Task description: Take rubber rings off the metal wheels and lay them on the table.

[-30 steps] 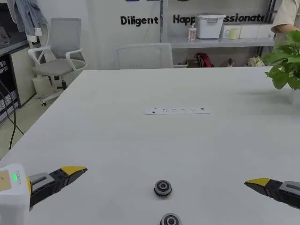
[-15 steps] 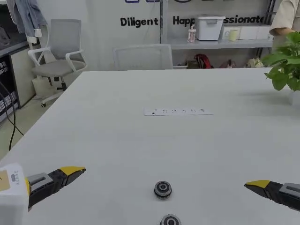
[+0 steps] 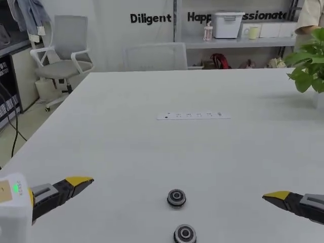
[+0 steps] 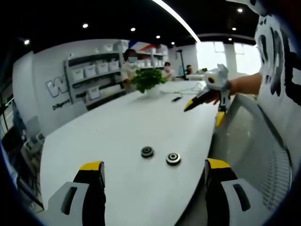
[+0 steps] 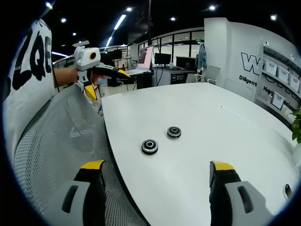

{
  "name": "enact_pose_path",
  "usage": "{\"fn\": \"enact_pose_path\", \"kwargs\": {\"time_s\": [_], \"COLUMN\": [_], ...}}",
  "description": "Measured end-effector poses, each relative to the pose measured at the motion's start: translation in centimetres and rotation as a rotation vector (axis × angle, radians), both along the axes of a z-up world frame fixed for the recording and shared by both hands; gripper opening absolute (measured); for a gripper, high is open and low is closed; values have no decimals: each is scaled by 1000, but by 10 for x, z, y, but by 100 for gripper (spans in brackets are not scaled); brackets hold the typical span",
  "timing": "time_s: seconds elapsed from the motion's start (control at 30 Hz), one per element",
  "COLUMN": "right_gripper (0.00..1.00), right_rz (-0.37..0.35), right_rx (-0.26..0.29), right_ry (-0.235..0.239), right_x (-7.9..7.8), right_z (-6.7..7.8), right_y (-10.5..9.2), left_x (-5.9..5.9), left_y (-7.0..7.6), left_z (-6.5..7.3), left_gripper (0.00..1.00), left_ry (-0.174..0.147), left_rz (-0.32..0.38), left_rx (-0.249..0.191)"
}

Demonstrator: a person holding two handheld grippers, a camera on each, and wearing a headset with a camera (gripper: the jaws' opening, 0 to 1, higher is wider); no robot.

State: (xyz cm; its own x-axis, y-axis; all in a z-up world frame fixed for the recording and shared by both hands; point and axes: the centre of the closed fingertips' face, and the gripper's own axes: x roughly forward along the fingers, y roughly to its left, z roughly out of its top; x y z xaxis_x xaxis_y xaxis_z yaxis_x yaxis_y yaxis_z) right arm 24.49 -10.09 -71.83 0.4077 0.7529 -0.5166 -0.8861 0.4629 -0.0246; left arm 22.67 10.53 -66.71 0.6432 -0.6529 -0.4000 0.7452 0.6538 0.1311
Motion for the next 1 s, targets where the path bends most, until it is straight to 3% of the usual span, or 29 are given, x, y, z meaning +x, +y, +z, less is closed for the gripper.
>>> {"fn": "enact_pose_path", "kwargs": {"time_s": [1.0], "right_gripper": [86], "right_rz": [24], "right_rx": [2], "right_ry": [-1], "right_x": [7], "right_z": [-4], "right_y": [14], "left_x": [6], "left_y": [6], "left_z": [-10], "left_gripper": [89], "left_ry": [5], "left_rz": [13], "left_rx": [-2]}}
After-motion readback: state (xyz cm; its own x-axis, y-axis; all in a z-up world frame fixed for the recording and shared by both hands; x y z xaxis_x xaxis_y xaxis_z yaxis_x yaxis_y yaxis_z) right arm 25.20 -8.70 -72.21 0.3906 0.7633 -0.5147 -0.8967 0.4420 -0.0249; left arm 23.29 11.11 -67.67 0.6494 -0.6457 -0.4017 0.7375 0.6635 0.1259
